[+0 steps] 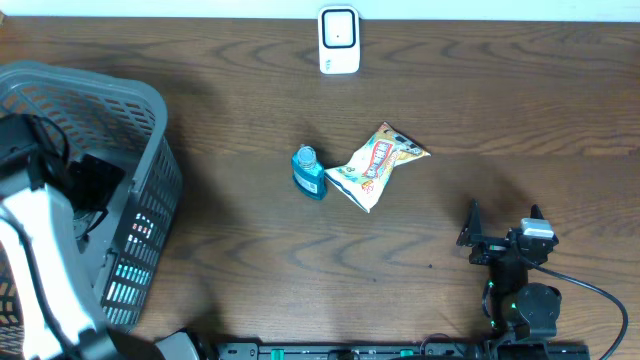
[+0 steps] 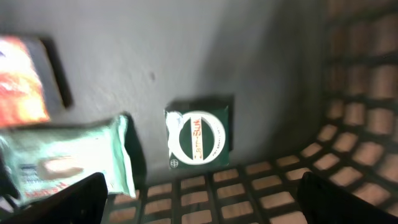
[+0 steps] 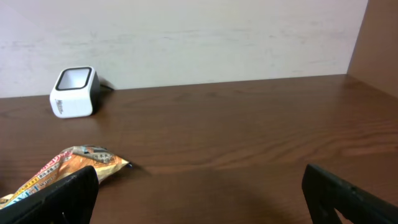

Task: Scan the item barcode
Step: 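Reach the left gripper into the basket and grasp the dark green box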

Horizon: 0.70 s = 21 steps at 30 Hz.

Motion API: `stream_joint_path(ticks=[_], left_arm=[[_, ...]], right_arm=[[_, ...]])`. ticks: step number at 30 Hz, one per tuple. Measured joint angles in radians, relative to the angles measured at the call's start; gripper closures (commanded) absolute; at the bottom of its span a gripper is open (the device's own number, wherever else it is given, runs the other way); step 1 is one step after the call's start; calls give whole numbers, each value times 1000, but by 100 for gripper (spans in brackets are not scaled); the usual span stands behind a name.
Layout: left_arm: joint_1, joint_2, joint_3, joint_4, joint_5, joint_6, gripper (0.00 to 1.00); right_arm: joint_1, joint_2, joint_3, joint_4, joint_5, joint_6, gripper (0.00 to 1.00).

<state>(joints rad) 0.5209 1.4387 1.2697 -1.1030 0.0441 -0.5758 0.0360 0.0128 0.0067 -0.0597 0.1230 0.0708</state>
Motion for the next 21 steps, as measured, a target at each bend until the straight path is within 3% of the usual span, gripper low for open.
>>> stream_joint_path(ticks=[8, 21], left_arm=[[0, 217, -2, -23, 106, -3, 2], [0, 237, -54, 35, 45, -3, 2]], right_arm=[[0, 0, 0, 0, 0, 0, 1], [0, 0, 0, 0, 0, 0, 1]])
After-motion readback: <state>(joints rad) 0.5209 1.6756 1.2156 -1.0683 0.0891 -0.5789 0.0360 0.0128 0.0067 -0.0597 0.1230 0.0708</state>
